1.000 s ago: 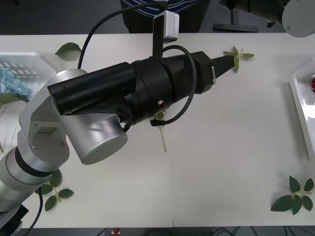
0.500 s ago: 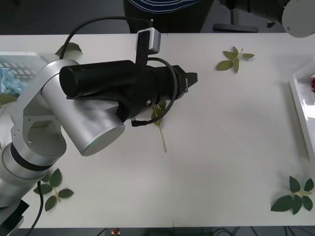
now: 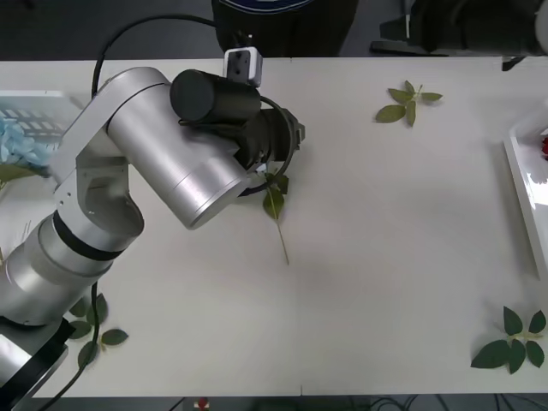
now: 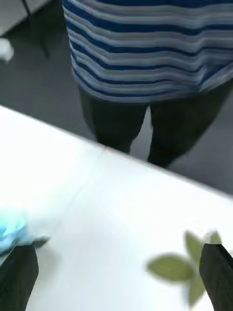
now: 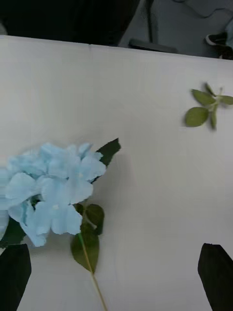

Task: Place the red flowers into the right box and the blue flowers into the left box. If a person shows an open palm, hand one flower to the person first, then continue sorting.

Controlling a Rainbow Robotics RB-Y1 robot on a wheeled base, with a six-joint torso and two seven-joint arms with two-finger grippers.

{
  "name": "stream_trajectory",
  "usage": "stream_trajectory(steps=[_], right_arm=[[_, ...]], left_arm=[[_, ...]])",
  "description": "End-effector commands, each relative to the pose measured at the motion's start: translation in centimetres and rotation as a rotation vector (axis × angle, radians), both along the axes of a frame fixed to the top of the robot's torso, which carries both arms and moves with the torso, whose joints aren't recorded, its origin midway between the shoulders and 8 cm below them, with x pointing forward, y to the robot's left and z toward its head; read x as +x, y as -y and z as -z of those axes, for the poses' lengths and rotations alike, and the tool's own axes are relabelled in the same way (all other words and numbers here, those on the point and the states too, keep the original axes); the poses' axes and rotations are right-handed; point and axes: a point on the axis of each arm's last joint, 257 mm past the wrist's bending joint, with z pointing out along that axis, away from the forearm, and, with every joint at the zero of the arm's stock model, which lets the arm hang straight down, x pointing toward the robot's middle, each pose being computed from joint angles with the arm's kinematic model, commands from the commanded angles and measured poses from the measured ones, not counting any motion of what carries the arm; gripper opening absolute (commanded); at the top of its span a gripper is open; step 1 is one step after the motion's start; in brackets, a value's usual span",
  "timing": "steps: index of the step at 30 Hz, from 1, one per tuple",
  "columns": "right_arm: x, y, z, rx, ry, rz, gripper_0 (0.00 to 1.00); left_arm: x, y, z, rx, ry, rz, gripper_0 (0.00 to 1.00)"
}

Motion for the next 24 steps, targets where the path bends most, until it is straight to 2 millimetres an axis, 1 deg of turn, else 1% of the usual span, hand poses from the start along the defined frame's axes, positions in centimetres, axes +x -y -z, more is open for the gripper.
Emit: stream_trajectory(steps=[1, 2, 3, 5, 7, 8, 10, 12, 13, 14, 16, 18, 20, 22, 24], right_arm=[[-2.7, 2.2, -3.0, 0.025, -0.079, -0.004, 0.97], [-3.6, 2.6, -2.8, 0.012, -0.116, -0.014, 0.97], [-4.0, 2.8, -2.7, 0.001, -0.130, -0.022, 0.97], [-6.1, 3.8, -1.9, -0.051, -0.189, -0.073, 0.97], [-7.5, 4.2, -1.3, -0.088, -0.216, -0.126, 0.97], [-8.6, 4.4, -1.2, -0.101, -0.227, -0.172, 0.97], [-11.1, 5.0, -0.6, -0.115, -0.255, -0.271, 0.97], [-13.0, 5.8, -0.2, -0.138, -0.260, -0.347, 0.97], [-13.6, 6.0, 0.0, -0.143, -0.259, -0.371, 0.97], [-14.7, 6.6, 0.2, -0.157, -0.249, -0.415, 0.97], [-16.4, 7.0, 1.1, -0.174, -0.233, -0.498, 0.97], [-17.5, 7.1, 2.0, -0.191, -0.209, -0.567, 0.97], [-18.2, 7.1, 3.3, -0.211, -0.182, -0.619, 0.97], [-18.7, 6.7, 4.9, -0.236, -0.144, -0.675, 0.97], [-19.1, 6.1, 7.2, -0.255, -0.117, -0.723, 0.97]], left_arm=[[2.0, -0.3, 0.2, -0.001, -0.015, -0.064, 1.00], [2.4, -0.7, 0.9, 0.011, -0.026, -0.085, 1.00], [2.6, -0.9, 1.2, 0.015, -0.031, -0.096, 1.00], [3.2, -1.5, 2.5, 0.033, -0.041, -0.143, 1.00], [3.4, -1.7, 3.3, 0.047, -0.045, -0.167, 1.00], [3.5, -2.0, 3.9, 0.053, -0.051, -0.186, 1.00], [3.5, -2.2, 4.8, 0.052, -0.074, -0.208, 1.00], [3.2, -2.8, 5.5, 0.065, -0.101, -0.226, 1.00], [3.0, -3.0, 5.8, 0.075, -0.109, -0.232, 1.00], [2.7, -3.4, 6.2, 0.096, -0.121, -0.244, 1.00], [1.9, -3.9, 7.2, 0.129, -0.144, -0.265, 1.00], [1.5, -4.2, 8.1, 0.118, -0.167, -0.303, 1.00], [1.3, -4.3, 9.0, 0.118, -0.181, -0.321, 1.00], [1.5, -4.4, 9.7, 0.112, -0.186, -0.335, 1.00], [2.2, -4.2, 10.3, 0.099, -0.183, -0.330, 1.00]])
